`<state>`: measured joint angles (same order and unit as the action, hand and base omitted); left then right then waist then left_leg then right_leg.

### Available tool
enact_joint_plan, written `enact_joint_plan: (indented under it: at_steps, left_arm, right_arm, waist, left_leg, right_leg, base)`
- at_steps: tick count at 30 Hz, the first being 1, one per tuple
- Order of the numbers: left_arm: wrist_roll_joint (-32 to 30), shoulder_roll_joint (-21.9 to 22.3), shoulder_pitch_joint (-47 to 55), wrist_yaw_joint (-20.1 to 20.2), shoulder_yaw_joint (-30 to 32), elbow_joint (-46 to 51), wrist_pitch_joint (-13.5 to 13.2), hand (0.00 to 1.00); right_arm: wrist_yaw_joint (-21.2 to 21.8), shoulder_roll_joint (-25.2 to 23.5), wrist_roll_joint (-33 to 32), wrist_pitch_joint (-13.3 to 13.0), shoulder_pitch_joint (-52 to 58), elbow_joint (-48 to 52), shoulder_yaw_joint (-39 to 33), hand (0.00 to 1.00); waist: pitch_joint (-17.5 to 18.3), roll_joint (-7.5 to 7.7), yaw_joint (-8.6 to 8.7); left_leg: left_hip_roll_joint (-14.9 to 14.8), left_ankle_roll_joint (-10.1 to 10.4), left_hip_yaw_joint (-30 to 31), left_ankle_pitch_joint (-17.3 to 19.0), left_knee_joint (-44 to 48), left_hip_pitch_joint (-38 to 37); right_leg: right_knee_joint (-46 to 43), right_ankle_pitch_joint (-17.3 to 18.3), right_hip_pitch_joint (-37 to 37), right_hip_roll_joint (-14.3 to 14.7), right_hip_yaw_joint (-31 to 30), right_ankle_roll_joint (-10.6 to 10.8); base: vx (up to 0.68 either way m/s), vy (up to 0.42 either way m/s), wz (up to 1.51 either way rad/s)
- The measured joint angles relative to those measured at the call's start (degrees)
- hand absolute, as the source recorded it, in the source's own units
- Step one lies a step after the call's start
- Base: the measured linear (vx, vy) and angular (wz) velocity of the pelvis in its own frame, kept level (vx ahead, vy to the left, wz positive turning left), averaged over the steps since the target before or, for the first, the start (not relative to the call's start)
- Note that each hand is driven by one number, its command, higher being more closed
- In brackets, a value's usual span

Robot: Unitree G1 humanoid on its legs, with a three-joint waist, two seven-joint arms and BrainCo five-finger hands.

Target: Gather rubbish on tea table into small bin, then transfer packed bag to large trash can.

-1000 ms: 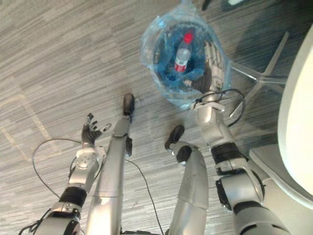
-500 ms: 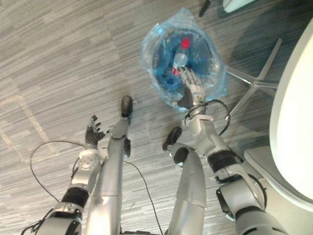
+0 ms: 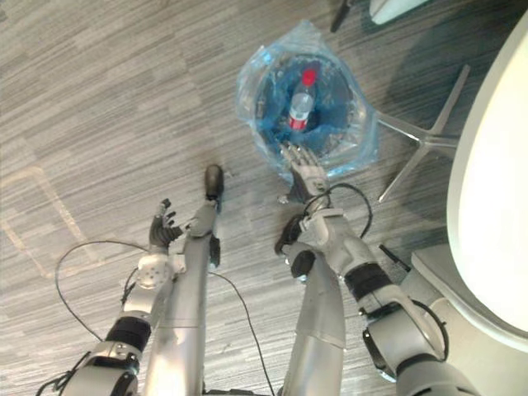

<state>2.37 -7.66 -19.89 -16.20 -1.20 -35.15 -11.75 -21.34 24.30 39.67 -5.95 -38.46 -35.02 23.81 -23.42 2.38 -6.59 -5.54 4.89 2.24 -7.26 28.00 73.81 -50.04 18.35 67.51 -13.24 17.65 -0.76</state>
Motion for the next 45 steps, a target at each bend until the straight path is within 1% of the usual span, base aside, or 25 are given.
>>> enact_joint_plan:
  at_steps: [2, 7, 10, 16, 19, 23, 26, 31, 32, 37, 41, 45]
  left_arm:
    - [0.5, 0.0, -0.3, -0.3, 0.0, -0.5, -0.1, 0.00]
    - [6.5, 0.8, -0.4, -1.6, 0.8, -1.5, -0.5, 0.00]
    - [8.1, 1.7, -0.4, -1.7, 2.5, -1.5, -0.9, 0.00]
    - [11.1, 1.9, -0.4, -2.1, 2.5, -1.4, -1.6, 0.00]
    - [11.9, 1.9, -0.4, -2.1, 2.6, -0.9, -1.8, 0.00]
    - [13.5, 2.2, -0.6, -2.1, 2.5, -0.3, -1.9, 0.00]
    - [13.6, 2.3, -0.6, -2.1, 2.5, -0.2, -1.9, 0.00]
    - [13.6, 2.5, -1.0, -2.1, 2.5, 0.1, -1.9, 0.00]
    - [13.6, 2.5, -1.2, -2.1, 2.5, 0.1, -1.9, 0.00]
    - [13.5, 2.5, -1.5, -2.1, 2.4, 0.1, -2.0, 0.00]
    - [13.4, 2.6, -1.7, -2.1, 2.4, 0.1, -2.0, 0.00]
    - [13.4, 2.6, -1.9, -2.1, 2.4, -0.4, -1.9, 0.00]
  right_arm:
    - [-0.3, -0.6, 0.8, 0.8, 0.0, -1.0, -0.1, 0.00]
    - [-3.7, -2.9, 0.9, 3.7, -1.0, -2.3, -3.2, 0.00]
    - [-6.1, -4.0, 0.9, 6.1, -2.3, -2.5, -7.2, 0.00]
    - [-9.0, -4.8, 0.9, 9.4, -4.1, -3.3, -10.4, 0.00]
    - [-9.5, -5.7, 1.0, 10.0, -5.3, -3.9, -12.2, 0.00]
    - [-9.9, -6.2, 1.0, 11.0, -6.7, -5.0, -12.5, 0.00]
    - [-9.8, -6.3, 0.9, 11.0, -7.7, -6.6, -12.4, 0.00]
    - [-7.4, -6.6, 1.0, 11.0, -9.4, -11.5, -12.1, 0.00]
    - [-6.7, -6.9, 1.0, 11.0, -9.5, -12.2, -12.0, 1.00]
    - [-5.2, -8.3, 1.1, 10.4, -10.5, -15.0, -11.2, 1.00]
    - [-3.9, -8.4, 1.9, 9.1, -11.1, -16.0, -9.6, 1.00]
    - [-3.4, -8.3, 1.9, 8.7, -11.2, -17.0, -9.6, 1.00]
  waist:
    - [0.0, 0.00, 0.02]
    - [0.0, 0.00, 0.00]
    - [0.0, 0.00, 0.02]
    - [0.0, 0.00, 0.02]
    - [0.0, -0.01, 0.03]
    - [0.0, -0.01, 0.01]
    - [0.0, -0.01, 0.01]
    - [0.0, -0.03, -0.03]
    - [0.0, -0.04, -0.07]
    - [0.0, -0.04, -0.07]
    - [0.0, -0.04, -0.20]
    - [0.0, -0.04, -0.27]
  left_leg:
    - [0.0, -0.1, 0.0, 0.0, -0.3, -0.1]
    - [0.2, -0.2, 0.1, -0.4, -1.5, -0.2]
    - [0.2, -0.2, -0.1, -0.8, -2.2, 0.3]
    - [0.3, -0.1, 0.0, -1.1, -3.1, 0.8]
    - [0.6, -0.1, 0.0, -1.1, -3.0, 1.7]
    - [1.0, 0.2, 0.1, -1.4, -3.0, 2.5]
    - [1.2, 0.2, 0.1, -1.3, -2.8, 2.7]
    - [1.7, -0.2, 0.7, -1.1, -2.1, 3.6]
    - [1.7, -0.3, 0.7, -0.9, -1.7, 3.8]
    - [2.0, -0.3, 0.7, -0.9, -1.3, 4.4]
    - [1.9, -0.3, 0.8, -0.9, -1.1, 4.4]
    - [1.9, -0.3, 0.8, -0.9, -1.1, 4.3]
  right_leg:
    - [0.4, -0.1, -0.2, 0.0, 0.2, 0.2]
    - [0.6, -0.1, -0.2, -0.1, 0.6, 0.2]
    - [0.6, -0.1, 0.6, -0.2, 0.5, 0.2]
    - [0.9, 0.0, 1.3, -0.2, 0.7, 0.3]
    - [0.5, 0.2, 2.4, -0.5, 0.6, 0.6]
    - [0.0, 0.5, 3.2, -1.0, 0.7, 0.7]
    - [-0.1, 0.6, 3.2, -1.2, 0.7, 0.8]
    - [-0.8, 0.9, 3.7, -1.7, 1.0, 1.0]
    - [-1.0, 1.0, 3.7, -1.7, 1.0, 1.0]
    - [-1.6, 1.1, 4.3, -1.9, 0.9, 1.0]
    - [-1.8, 1.1, 4.4, -1.9, 0.8, 0.9]
    - [-1.8, 1.1, 4.3, -1.9, 0.8, 0.9]
  base:
    - [-0.01, 0.004, 0.02]
    - [-0.01, -0.002, 0.06]
    - [0.00, -0.004, 0.01]
    - [0.00, -0.009, 0.02]
    - [-0.01, -0.011, 0.05]
    - [-0.01, -0.015, 0.08]
    - [0.00, -0.007, 0.02]
    - [-0.01, -0.007, 0.06]
    - [0.00, 0.000, 0.00]
    - [0.00, 0.000, 0.00]
    - [0.00, 0.000, 0.00]
    - [0.00, 0.000, 0.00]
